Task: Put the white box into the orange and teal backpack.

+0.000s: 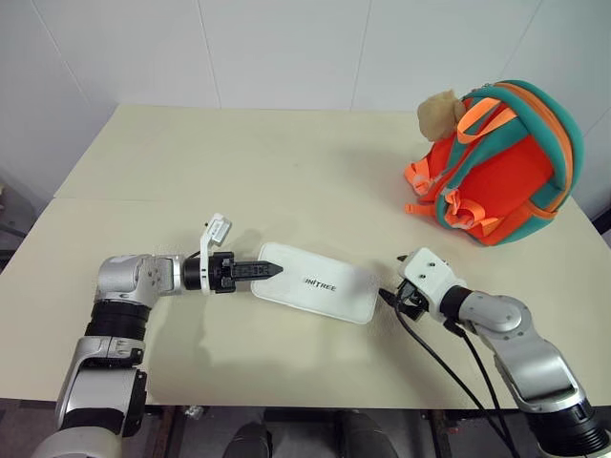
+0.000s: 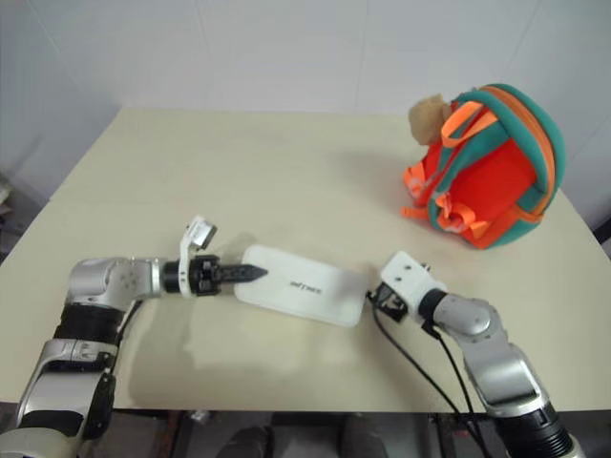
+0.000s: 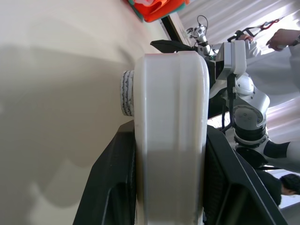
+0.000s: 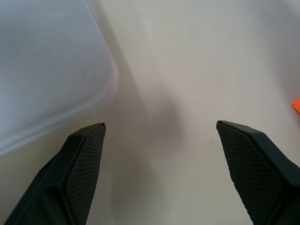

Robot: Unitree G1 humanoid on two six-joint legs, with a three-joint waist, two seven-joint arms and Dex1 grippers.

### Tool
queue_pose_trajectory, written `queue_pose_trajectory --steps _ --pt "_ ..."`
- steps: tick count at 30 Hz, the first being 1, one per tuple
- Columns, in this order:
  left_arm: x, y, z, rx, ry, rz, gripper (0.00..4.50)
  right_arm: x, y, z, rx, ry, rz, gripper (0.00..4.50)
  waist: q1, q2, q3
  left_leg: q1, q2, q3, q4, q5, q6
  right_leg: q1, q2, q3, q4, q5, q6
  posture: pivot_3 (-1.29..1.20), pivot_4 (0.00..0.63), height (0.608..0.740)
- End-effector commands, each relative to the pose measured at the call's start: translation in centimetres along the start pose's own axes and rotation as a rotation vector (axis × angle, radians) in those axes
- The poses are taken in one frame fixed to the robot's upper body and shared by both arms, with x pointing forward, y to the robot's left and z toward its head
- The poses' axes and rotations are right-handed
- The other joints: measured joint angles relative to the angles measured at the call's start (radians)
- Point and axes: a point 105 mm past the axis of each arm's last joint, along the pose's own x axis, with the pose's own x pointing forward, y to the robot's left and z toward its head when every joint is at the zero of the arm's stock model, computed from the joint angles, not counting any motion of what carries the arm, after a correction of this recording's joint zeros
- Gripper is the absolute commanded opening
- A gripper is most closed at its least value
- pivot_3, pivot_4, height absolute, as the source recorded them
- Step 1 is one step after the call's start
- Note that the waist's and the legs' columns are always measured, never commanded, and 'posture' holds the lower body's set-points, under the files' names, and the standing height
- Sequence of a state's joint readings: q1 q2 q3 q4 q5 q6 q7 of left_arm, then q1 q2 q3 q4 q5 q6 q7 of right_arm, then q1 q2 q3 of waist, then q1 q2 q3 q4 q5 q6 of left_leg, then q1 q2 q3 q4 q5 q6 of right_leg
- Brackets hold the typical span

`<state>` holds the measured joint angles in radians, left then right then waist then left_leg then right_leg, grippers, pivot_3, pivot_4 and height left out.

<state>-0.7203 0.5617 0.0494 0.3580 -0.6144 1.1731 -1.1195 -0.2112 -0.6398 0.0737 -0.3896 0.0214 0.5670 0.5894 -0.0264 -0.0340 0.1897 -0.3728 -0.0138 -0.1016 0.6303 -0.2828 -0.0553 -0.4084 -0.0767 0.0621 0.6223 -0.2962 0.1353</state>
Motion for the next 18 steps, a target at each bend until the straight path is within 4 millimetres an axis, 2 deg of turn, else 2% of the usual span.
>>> queue_pose_trajectory --steps 1,5,12,18 --pt "-1.2 -0.7 2.3 0.048 -0.072 0.058 1.34 -1.0 -1.8 0.8 0.010 -0.033 -0.072 4.50 -0.001 0.000 0.000 0.000 0.000 0.000 0.000 0.000 0.000 0.000 0.000 0.000 0.000 0.000 0.000 0.00 0.150 0.740" --pt "-2.0 -0.5 3.2 -0.009 -0.126 0.119 1.34 -1.6 -3.2 0.8 0.038 -0.037 -0.134 4.50 0.000 0.000 0.000 0.000 0.000 0.000 0.000 0.000 0.000 0.000 0.000 0.000 0.000 0.000 0.000 0.00 0.150 0.740" --pt "-2.9 -1.7 4.1 -0.114 -0.222 0.092 1.34 -2.7 -6.0 1.8 0.187 -0.128 -0.288 4.50 0.000 0.000 0.000 0.000 0.000 0.000 -0.001 0.000 0.000 -0.001 0.000 0.000 0.000 0.000 0.000 0.00 0.150 0.740" --pt "-3.4 -1.6 4.3 -0.203 -0.292 0.089 1.34 -2.6 -8.1 2.4 0.216 -0.177 -0.376 4.50 0.000 0.000 0.000 0.000 0.000 0.000 -0.001 0.000 -0.001 -0.001 -0.001 0.000 0.000 0.000 0.000 0.00 0.150 0.740"
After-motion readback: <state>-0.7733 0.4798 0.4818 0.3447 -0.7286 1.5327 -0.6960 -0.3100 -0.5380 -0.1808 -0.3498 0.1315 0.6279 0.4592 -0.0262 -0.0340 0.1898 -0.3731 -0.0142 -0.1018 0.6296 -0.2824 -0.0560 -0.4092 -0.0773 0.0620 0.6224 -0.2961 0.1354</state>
